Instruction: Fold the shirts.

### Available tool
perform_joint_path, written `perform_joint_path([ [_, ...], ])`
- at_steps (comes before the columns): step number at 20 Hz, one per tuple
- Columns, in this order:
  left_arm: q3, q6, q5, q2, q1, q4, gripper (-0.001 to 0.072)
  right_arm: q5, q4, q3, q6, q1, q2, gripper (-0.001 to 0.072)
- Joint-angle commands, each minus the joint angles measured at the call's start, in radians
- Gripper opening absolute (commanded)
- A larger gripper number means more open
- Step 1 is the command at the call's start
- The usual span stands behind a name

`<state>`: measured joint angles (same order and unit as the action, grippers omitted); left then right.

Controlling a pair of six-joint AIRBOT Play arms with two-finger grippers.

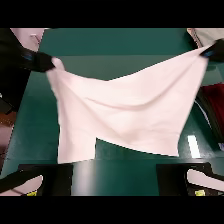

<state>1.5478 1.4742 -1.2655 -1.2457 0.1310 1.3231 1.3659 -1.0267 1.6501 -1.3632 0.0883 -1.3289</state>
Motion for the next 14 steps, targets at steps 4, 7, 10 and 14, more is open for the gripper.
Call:
perform_joint_path([
  [4, -0.056, -0.050, 0.226, -0.364, -0.001, 0.000, 0.0053, -0.335, -0.151, -0.060, -0.006, -0.154, -0.288, 0.0014],
  [7, -0.036, -0.050, 0.203, -0.366, -0.001, 0.054, 0.0624, -0.328, -0.149, -0.060, -0.006, -0.139, -0.306, 0.0487],
  [10, 0.053, -0.063, -0.023, -0.357, -0.008, 0.221, 0.0491, -0.219, -0.143, -0.061, -0.004, -0.085, -0.245, 0.0322],
  [14, -0.011, -0.061, -0.121, -0.251, -0.134, 0.100, 0.0491, -0.029, -0.142, -0.144, 0.026, 0.002, -0.085, 0.0304],
])
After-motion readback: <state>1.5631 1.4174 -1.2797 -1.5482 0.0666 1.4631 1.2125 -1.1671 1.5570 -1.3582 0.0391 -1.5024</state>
